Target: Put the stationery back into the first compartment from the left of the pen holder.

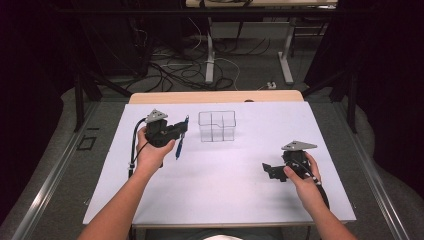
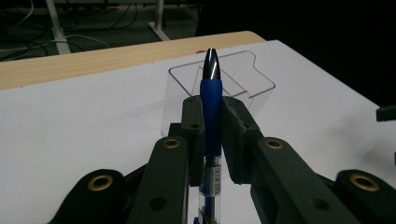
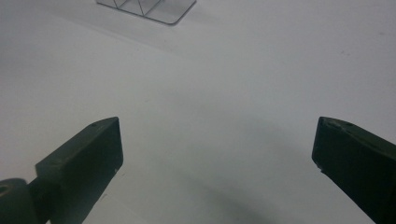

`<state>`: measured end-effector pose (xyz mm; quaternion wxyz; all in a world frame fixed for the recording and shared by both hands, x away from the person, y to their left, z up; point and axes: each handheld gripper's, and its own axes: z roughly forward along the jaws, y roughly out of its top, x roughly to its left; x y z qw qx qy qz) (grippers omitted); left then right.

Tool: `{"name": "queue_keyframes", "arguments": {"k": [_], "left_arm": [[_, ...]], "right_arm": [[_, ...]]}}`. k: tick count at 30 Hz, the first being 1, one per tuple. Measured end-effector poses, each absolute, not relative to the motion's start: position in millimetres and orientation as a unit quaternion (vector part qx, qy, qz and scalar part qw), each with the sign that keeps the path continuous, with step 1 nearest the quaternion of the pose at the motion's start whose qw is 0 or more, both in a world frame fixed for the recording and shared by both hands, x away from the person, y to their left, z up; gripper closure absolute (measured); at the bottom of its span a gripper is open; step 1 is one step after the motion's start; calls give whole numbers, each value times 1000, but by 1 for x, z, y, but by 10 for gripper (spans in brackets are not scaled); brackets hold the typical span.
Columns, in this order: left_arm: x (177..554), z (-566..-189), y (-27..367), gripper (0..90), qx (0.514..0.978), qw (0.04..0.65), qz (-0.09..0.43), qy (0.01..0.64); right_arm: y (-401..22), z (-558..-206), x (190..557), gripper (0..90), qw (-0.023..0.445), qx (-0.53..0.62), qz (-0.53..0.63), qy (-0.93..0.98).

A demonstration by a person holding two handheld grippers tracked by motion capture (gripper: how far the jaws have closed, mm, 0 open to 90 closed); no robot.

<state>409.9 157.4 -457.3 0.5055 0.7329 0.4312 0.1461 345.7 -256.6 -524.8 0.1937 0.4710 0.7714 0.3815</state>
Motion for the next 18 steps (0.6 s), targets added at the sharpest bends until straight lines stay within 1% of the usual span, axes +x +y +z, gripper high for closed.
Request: {"name": "queue_keyframes", "arguments": {"k": [18], "left_arm": [[430,-444,150,805,664,559,139,477]], "right_arm": [[-257,-525,345,16,191,471,383,771]]}}
